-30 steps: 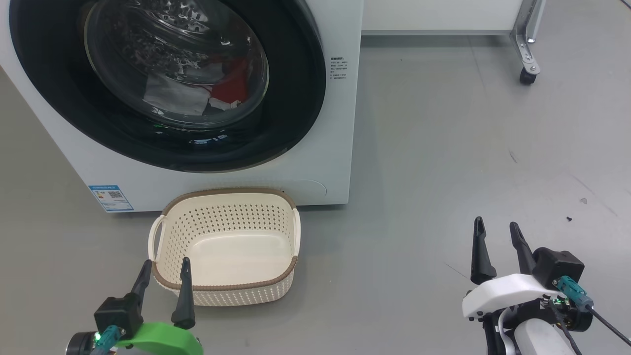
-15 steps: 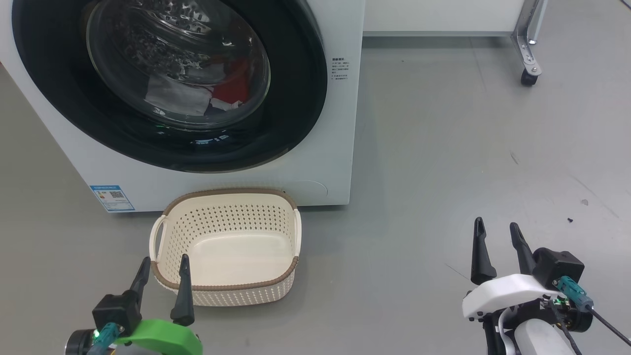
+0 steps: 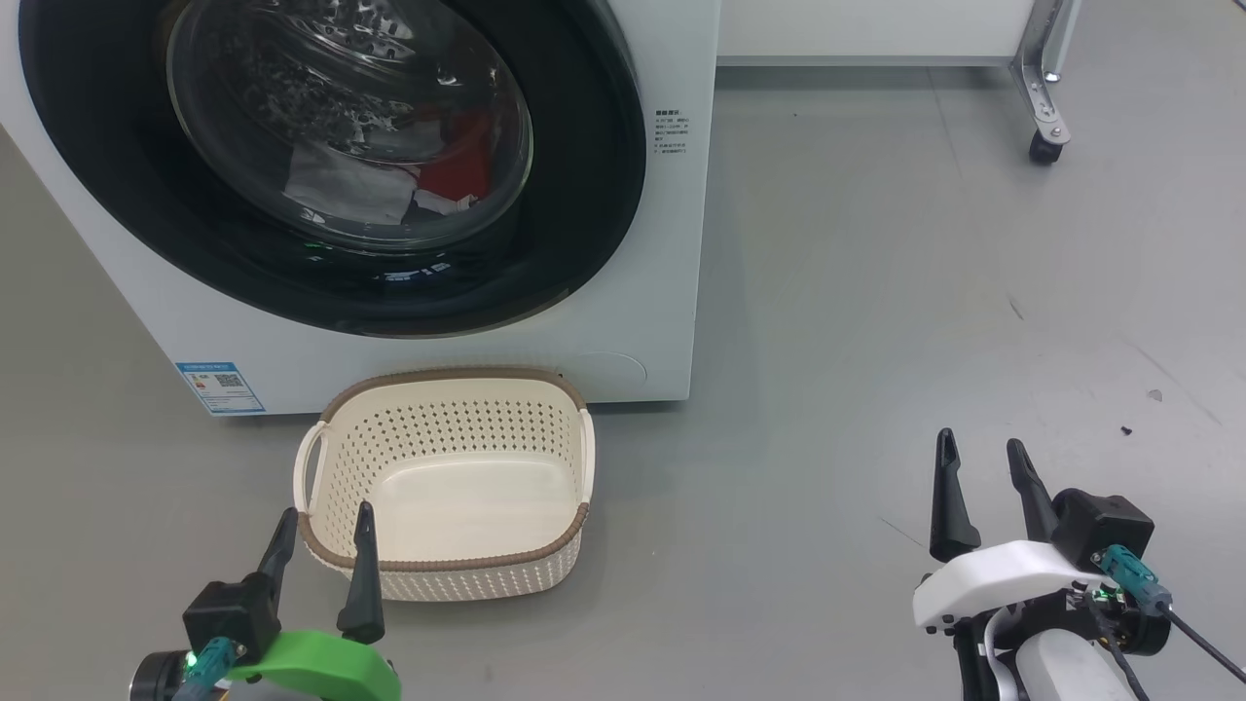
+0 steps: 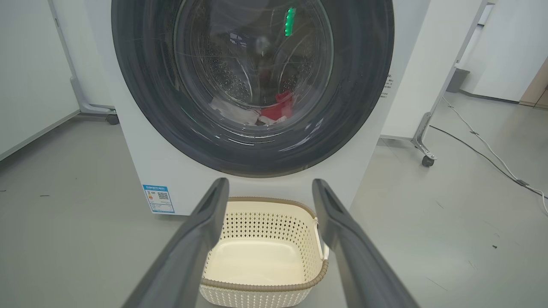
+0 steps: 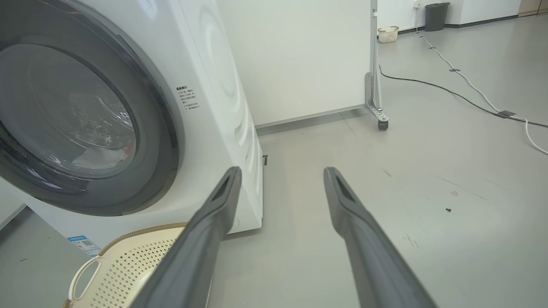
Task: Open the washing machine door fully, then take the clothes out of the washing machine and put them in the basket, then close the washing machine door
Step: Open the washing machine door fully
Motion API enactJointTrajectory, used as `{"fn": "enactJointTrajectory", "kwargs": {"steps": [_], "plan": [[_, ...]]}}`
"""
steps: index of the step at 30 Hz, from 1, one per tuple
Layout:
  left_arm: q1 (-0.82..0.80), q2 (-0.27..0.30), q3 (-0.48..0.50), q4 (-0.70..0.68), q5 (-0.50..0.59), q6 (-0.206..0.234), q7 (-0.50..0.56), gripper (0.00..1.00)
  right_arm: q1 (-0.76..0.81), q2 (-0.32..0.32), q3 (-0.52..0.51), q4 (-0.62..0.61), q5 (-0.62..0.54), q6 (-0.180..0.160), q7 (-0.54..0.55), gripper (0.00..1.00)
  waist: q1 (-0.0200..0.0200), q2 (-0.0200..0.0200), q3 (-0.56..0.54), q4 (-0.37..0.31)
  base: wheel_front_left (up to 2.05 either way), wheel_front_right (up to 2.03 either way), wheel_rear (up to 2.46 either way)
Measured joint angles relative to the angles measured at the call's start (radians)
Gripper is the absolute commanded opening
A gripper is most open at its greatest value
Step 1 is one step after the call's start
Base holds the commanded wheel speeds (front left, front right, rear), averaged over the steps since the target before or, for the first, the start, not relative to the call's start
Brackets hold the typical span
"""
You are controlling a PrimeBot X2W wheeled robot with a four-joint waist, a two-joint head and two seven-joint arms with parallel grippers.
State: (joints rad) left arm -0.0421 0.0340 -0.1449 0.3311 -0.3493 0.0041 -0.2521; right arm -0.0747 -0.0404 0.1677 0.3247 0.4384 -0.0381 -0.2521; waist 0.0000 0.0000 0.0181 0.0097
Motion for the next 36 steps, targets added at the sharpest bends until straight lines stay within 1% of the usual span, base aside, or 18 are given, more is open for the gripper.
{"fn": "enactJointTrajectory", "kwargs": {"steps": [15, 16, 17, 18, 25, 31, 36], "plan": [[0.000, 0.000, -0.005, 0.003, 0.000, 0.000, 0.000, 1.00, -0.001, 0.000, -0.002, 0.000, -0.003, 0.000, 0.000, 1.00, 0.0000, 0.0000, -0.005, 0.003, 0.00, 0.00, 0.00], [0.000, 0.000, -0.007, 0.003, 0.000, 0.000, 0.000, 1.00, -0.001, 0.000, -0.003, 0.000, -0.005, 0.000, 0.000, 0.87, 0.0000, 0.0000, -0.006, 0.004, 0.00, 0.00, 0.00], [0.000, 0.000, -0.008, 0.004, 0.000, 0.000, 0.000, 1.00, -0.001, 0.000, -0.002, 0.001, -0.009, 0.000, 0.000, 0.34, 0.0000, 0.0000, -0.006, 0.005, 0.00, 0.00, 0.00], [0.000, 0.000, -0.008, 0.004, -0.001, 0.000, 0.000, 1.00, -0.001, 0.000, -0.001, 0.002, -0.011, 0.002, 0.000, 0.00, 0.0000, 0.0000, -0.007, 0.006, 0.00, 0.00, 0.00], [0.000, 0.000, -0.019, 0.002, -0.003, 0.000, 0.000, 1.00, -0.001, 0.000, -0.002, -0.004, -0.020, 0.006, 0.000, 0.00, 0.0000, 0.0000, -0.004, 0.013, 0.00, 0.00, 0.00], [-0.002, 0.000, -0.021, -0.010, -0.011, 0.000, 0.000, 1.00, -0.014, 0.000, -0.019, -0.013, 0.015, 0.020, 0.000, 0.00, 0.0000, 0.0000, 0.020, 0.022, 0.00, 0.00, 0.00], [-0.016, 0.000, -0.032, -0.017, -0.011, 0.000, 0.000, 1.00, -0.070, -0.001, -0.035, -0.014, 0.025, 0.037, 0.000, 0.00, 0.0001, 0.0000, 0.047, 0.031, 0.00, 0.00, 0.00]]}}
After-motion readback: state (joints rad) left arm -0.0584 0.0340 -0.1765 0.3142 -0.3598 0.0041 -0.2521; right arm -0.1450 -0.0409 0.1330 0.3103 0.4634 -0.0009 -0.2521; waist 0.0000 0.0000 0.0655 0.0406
